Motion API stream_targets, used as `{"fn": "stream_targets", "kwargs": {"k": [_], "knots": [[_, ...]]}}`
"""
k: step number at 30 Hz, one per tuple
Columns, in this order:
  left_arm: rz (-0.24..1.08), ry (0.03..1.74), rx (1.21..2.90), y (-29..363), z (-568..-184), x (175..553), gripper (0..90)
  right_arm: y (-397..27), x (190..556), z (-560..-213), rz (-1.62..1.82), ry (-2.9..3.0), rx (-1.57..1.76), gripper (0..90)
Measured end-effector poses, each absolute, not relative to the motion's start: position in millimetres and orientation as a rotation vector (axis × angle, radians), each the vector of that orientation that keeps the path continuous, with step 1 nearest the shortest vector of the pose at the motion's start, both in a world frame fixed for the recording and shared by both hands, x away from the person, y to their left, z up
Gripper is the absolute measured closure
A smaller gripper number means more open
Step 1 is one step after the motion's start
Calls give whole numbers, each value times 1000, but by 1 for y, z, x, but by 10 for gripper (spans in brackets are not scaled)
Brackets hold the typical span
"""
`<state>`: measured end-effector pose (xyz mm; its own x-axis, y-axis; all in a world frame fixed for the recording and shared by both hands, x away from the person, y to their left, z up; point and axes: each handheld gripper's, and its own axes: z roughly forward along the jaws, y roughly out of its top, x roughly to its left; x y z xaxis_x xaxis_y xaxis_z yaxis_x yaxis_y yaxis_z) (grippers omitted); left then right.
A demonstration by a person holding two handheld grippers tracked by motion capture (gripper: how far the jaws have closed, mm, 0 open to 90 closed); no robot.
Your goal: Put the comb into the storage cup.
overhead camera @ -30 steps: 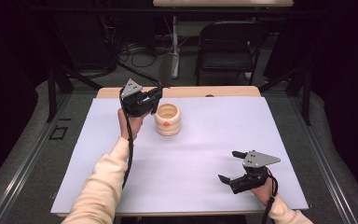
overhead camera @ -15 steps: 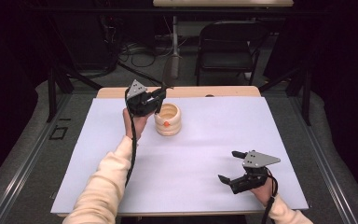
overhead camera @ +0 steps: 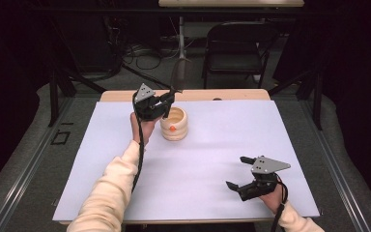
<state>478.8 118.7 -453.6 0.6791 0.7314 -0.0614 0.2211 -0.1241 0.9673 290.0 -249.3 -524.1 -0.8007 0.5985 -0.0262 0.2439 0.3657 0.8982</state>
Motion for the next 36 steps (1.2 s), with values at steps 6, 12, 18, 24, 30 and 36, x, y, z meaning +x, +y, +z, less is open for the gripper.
{"fn": "stream_targets", "kwargs": {"k": [6,12,18,24,30,36], "knots": [[516,781,1676,116,-457,481,728,-249,290,-524,1412,2285,744,2],[493,788,1671,113,-461,482,728,-249,290,-524,1412,2285,741,3],[506,786,1667,113,-462,483,728,-250,290,-524,1410,2286,738,3],[499,776,1668,114,-465,485,728,-249,290,-524,1411,2287,745,4],[505,776,1666,112,-467,486,728,-250,290,-524,1410,2286,738,4],[508,771,1679,109,-470,488,728,-250,290,-524,1410,2287,739,4]]}}
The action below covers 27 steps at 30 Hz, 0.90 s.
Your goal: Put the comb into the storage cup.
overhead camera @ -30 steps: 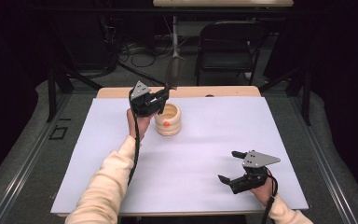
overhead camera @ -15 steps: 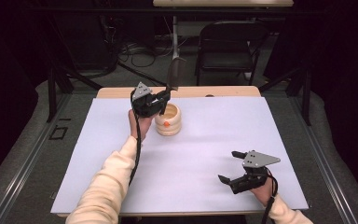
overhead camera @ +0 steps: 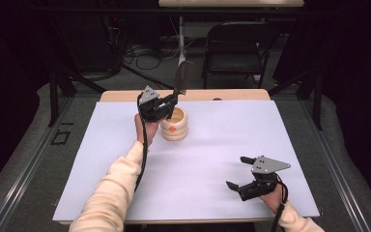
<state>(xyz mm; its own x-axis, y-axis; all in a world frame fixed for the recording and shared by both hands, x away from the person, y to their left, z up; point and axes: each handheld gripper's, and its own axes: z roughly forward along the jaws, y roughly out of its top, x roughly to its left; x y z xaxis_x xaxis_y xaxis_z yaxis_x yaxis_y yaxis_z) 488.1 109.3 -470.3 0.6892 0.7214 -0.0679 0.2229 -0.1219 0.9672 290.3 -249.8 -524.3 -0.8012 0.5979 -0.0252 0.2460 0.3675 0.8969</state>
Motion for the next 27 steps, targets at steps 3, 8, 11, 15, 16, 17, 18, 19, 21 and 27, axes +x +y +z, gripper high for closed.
{"fn": "stream_targets", "kwargs": {"k": [3,8,11,15,16,17,18,19,21,27], "knots": [[507,773,1687,108,-472,489,728,-250,290,-524,1410,2288,743,4],[509,772,1697,107,-474,490,728,-250,290,-524,1409,2288,743,4],[507,777,1704,106,-475,491,728,-250,290,-525,1409,2289,744,4],[513,783,1713,104,-478,492,728,-250,290,-525,1409,2288,746,4],[505,781,1715,104,-478,492,728,-250,290,-524,1408,2289,743,5],[506,781,1720,104,-478,493,728,-250,290,-525,1409,2288,746,5],[509,784,1721,104,-479,493,728,-250,290,-525,1408,2289,745,5],[507,784,1723,104,-479,493,728,-250,290,-525,1408,2289,745,4],[505,781,1733,104,-479,493,728,-250,290,-525,1408,2288,745,5],[508,782,1755,102,-480,493,728,-250,290,-525,1407,2288,745,5]]}}
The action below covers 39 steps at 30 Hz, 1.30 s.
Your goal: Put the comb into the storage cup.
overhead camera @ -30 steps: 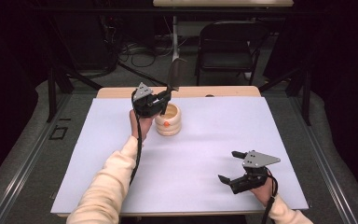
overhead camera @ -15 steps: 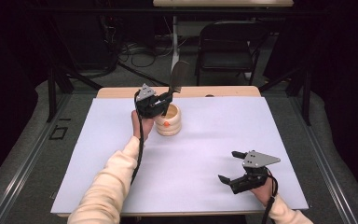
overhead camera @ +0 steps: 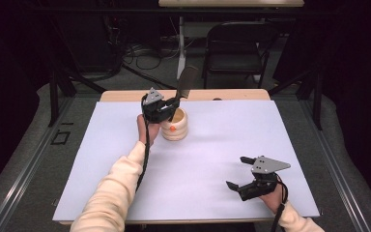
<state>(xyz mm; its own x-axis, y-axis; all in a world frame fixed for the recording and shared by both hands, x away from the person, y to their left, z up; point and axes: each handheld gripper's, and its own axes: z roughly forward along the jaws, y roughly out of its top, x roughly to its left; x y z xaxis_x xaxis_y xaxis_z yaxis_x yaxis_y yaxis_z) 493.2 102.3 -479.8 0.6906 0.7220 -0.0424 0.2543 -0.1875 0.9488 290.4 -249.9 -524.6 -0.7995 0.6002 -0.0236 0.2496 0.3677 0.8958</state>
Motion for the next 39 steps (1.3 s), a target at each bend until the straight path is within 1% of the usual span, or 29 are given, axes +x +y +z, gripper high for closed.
{"fn": "stream_targets", "kwargs": {"k": [39], "knots": [[509,811,1822,100,-486,497,728,-251,291,-525,1406,2288,747,6]]}}
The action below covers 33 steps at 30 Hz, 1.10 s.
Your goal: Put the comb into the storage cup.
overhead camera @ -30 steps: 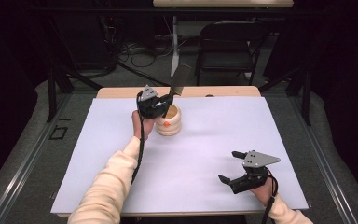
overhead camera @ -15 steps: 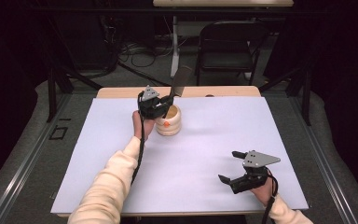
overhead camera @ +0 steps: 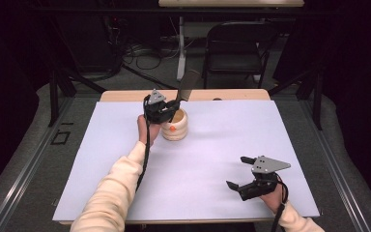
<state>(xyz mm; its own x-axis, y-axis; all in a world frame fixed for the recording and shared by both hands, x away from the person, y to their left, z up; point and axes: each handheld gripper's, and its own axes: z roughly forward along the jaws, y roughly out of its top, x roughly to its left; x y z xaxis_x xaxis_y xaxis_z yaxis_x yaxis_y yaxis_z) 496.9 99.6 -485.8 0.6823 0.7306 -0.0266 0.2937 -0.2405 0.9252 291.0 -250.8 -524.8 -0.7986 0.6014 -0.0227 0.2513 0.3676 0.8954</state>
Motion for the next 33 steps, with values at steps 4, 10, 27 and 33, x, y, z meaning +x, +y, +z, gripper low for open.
{"fn": "stream_targets", "kwargs": {"k": [4,10,27,33], "knots": [[513,814,1825,99,-486,497,727,-251,291,-525,1406,2288,747,6],[514,819,1841,99,-486,496,727,-251,291,-525,1407,2288,748,6],[504,855,1899,97,-490,500,727,-251,291,-525,1406,2289,749,6],[506,863,1910,97,-491,500,727,-251,291,-525,1406,2288,750,6]]}}
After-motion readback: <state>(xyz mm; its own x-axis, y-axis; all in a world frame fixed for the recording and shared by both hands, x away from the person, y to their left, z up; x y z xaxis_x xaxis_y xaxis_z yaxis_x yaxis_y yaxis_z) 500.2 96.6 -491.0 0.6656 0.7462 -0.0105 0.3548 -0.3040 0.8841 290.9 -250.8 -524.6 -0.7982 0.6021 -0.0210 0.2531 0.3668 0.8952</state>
